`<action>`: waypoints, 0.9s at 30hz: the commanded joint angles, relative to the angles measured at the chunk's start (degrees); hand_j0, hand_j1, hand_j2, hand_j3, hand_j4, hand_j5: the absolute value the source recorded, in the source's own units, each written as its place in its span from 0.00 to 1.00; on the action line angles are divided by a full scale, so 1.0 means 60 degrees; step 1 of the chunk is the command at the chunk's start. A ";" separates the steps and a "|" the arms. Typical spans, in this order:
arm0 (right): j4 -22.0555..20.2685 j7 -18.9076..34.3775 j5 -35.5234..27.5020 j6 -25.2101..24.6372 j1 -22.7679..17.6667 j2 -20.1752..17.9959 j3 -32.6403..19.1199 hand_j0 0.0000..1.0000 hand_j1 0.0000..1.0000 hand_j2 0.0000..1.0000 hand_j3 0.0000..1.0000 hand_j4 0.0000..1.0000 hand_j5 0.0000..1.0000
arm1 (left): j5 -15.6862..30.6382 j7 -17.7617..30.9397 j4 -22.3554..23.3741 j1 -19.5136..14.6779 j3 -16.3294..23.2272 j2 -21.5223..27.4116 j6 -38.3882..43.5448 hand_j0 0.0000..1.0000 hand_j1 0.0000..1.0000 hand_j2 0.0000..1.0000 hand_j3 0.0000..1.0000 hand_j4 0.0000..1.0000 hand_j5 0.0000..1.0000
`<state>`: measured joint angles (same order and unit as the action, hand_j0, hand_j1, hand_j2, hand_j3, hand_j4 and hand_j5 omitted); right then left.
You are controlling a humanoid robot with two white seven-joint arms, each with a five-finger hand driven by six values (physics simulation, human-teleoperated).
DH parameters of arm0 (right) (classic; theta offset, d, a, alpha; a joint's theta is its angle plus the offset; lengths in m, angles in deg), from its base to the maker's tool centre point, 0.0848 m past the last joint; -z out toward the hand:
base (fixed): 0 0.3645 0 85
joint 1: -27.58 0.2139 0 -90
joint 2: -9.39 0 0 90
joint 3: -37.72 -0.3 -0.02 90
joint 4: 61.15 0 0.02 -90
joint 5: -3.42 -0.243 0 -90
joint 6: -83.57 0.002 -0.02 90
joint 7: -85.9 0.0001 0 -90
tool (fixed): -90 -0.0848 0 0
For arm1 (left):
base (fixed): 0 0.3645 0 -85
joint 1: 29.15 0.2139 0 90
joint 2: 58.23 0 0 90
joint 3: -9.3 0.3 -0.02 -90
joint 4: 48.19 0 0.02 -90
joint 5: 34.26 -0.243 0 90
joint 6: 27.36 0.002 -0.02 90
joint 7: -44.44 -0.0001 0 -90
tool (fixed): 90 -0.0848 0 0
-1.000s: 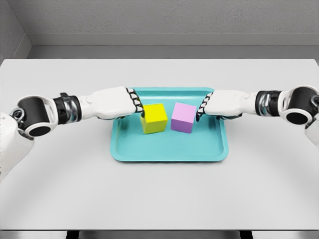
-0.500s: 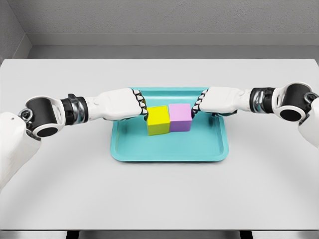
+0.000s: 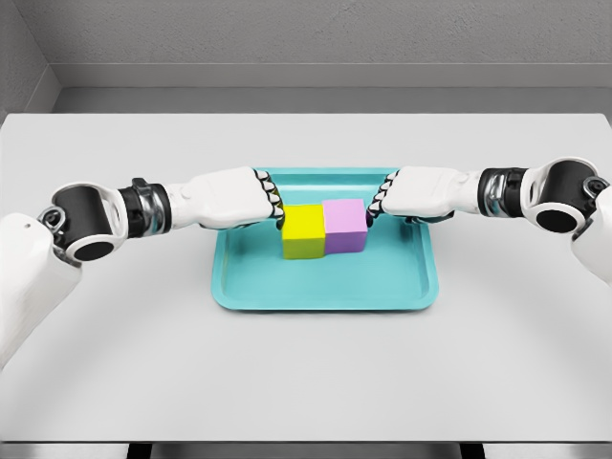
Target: Push two cubes
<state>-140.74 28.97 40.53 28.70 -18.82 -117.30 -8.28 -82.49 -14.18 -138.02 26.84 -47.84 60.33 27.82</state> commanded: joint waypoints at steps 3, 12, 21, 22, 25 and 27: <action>0.0053 -0.0003 -0.0018 -0.0021 0.0000 -0.0024 -0.0009 0.68 0.68 0.68 0.68 0.68 0.68 | -0.0048 0.0115 0.0014 0.0015 -0.0071 0.0044 -0.0030 0.60 0.60 0.60 0.60 0.60 0.60; -0.0006 -0.0003 -0.0047 -0.0021 0.0103 -0.0126 -0.0067 0.68 0.68 0.68 0.68 0.68 0.68 | 0.0084 0.0116 0.0000 0.0000 -0.0145 0.0337 -0.0030 0.57 0.57 0.57 0.57 0.57 0.57; -0.0797 -0.0076 -0.2215 -0.0021 -0.0644 -0.2309 -0.3041 1.00 1.00 1.00 1.00 1.00 1.00 | 0.2179 0.0116 -0.0030 0.0015 -0.1096 0.2958 -0.0030 0.58 0.58 0.58 0.58 0.58 0.58; -0.0782 -0.0106 -0.2493 -0.0021 -0.0893 -0.2397 -0.3041 1.00 1.00 1.00 1.00 1.00 1.00 | 0.2354 0.0116 -0.0030 0.0073 -0.1286 0.3295 -0.0030 0.58 0.58 0.58 0.58 0.58 0.58; -0.0870 -0.0106 -0.3094 -0.0021 -0.1465 -0.2426 -0.3012 1.00 1.00 1.00 1.00 1.00 1.00 | 0.2501 0.0101 0.0088 0.0776 -0.2341 0.3779 -0.0030 0.59 0.59 0.59 0.59 0.59 0.59; -0.0856 -0.0120 -0.3094 -0.0021 -0.1479 -0.2397 -0.3012 1.00 1.00 1.00 1.00 1.00 1.00 | 0.2604 0.0101 0.0161 0.0937 -0.2605 0.3838 -0.0030 0.59 0.59 0.59 0.59 0.59 0.59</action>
<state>-145.78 28.36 23.69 28.73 -27.70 -131.30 -25.99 -68.12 -13.51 -137.42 32.72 -60.93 81.67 27.47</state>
